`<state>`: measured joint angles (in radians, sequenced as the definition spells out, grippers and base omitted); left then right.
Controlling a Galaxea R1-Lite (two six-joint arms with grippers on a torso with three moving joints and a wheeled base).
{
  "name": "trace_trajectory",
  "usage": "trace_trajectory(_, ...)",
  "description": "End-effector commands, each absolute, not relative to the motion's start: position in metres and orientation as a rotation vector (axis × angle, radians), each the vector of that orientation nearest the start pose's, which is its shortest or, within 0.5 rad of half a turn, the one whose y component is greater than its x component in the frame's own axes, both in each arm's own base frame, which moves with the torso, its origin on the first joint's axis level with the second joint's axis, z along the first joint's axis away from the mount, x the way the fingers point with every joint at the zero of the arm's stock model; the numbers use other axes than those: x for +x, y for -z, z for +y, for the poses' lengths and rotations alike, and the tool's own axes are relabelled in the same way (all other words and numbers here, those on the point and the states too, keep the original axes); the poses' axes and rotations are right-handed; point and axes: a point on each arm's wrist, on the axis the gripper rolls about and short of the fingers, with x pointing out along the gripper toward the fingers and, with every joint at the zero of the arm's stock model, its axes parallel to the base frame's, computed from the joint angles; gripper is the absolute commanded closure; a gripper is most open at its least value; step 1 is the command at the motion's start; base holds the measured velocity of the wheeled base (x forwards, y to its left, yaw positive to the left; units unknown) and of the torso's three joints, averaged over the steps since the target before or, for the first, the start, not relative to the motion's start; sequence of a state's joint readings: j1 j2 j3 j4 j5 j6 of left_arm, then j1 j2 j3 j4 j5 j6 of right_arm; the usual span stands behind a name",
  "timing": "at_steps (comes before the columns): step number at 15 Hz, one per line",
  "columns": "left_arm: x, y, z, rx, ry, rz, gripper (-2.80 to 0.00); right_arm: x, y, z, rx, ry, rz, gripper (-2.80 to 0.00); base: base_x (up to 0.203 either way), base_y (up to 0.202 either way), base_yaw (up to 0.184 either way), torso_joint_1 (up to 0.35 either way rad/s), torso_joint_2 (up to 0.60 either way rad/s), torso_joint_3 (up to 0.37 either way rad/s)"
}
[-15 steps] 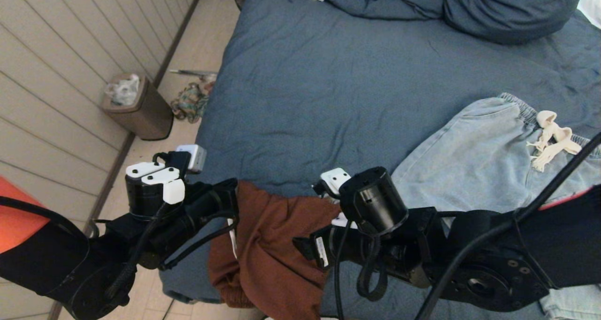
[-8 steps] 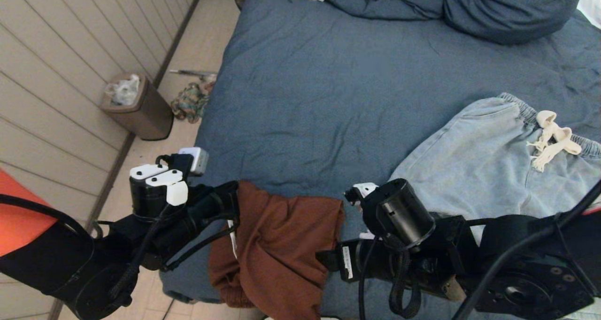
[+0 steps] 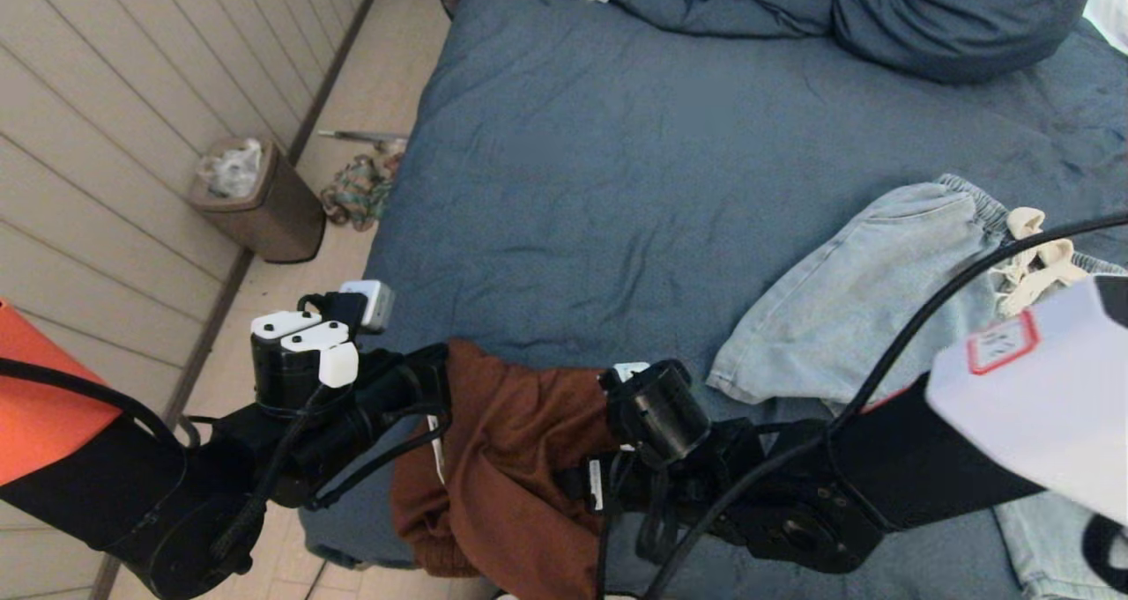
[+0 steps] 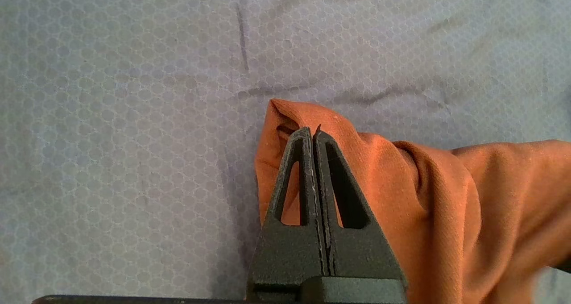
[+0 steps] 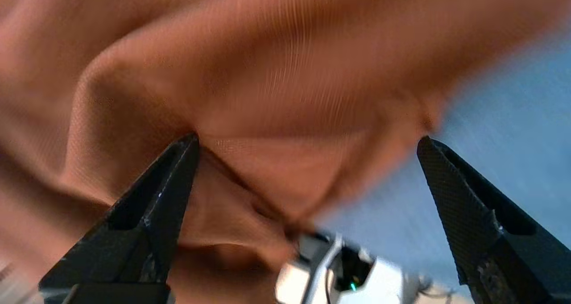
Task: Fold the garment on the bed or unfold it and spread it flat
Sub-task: Fold the brown shorts
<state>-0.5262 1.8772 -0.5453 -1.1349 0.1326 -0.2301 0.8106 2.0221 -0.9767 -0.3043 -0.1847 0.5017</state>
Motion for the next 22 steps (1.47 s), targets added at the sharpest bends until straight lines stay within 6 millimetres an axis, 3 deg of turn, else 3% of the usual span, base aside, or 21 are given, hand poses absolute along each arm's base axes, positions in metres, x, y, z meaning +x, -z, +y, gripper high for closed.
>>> trace_trajectory(1,0.266,-0.114,-0.151,-0.165,0.368,0.229,0.00,0.266,-0.065,0.265,0.097,-0.387,0.811,-2.80,0.000,0.000,0.000,0.000,0.00,0.000)
trace_trajectory(6,0.267,-0.109,-0.152,-0.168,0.374,0.249,0.00,0.271,-0.056,0.257,0.104,-0.362,0.811,-2.80,0.000,0.000,0.000,0.000,0.00,0.000)
trace_trajectory(7,0.267,-0.109,-0.152,-0.168,0.374,0.249,0.00,0.271,-0.055,0.258,0.101,-0.363,0.809,0.00,0.000,0.000,0.000,0.000,0.00,0.000)
trace_trajectory(14,0.267,-0.109,-0.152,-0.171,0.374,0.246,0.00,0.285,-0.080,0.262,0.115,-0.392,0.714,0.00,0.000,0.000,0.000,0.000,0.00,0.000)
trace_trajectory(17,0.267,-0.110,-0.152,-0.172,0.374,0.242,0.00,0.293,-0.102,0.268,0.119,-0.419,0.636,0.00,0.000,0.000,0.000,0.000,0.00,0.000)
trace_trajectory(22,0.268,-0.110,-0.153,-0.177,0.374,0.243,0.00,0.320,-0.147,0.249,0.104,-0.390,0.486,0.00,0.000,0.000,0.000,0.000,0.00,0.000)
